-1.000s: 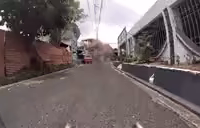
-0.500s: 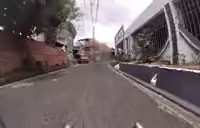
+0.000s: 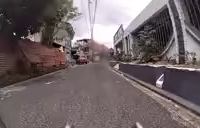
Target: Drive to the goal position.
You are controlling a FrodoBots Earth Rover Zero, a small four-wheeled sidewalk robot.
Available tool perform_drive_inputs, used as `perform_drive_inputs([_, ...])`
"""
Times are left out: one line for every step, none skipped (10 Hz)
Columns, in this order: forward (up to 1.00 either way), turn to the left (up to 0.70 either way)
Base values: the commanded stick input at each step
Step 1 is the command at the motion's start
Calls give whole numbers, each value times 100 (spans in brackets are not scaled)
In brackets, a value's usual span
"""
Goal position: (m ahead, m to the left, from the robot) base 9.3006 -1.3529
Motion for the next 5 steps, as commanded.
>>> perform_drive_inputs([70, 0])
perform_drive_inputs([70, 0])
perform_drive_inputs([70, 0])
perform_drive_inputs([70, 0])
perform_drive_inputs([70, 0])
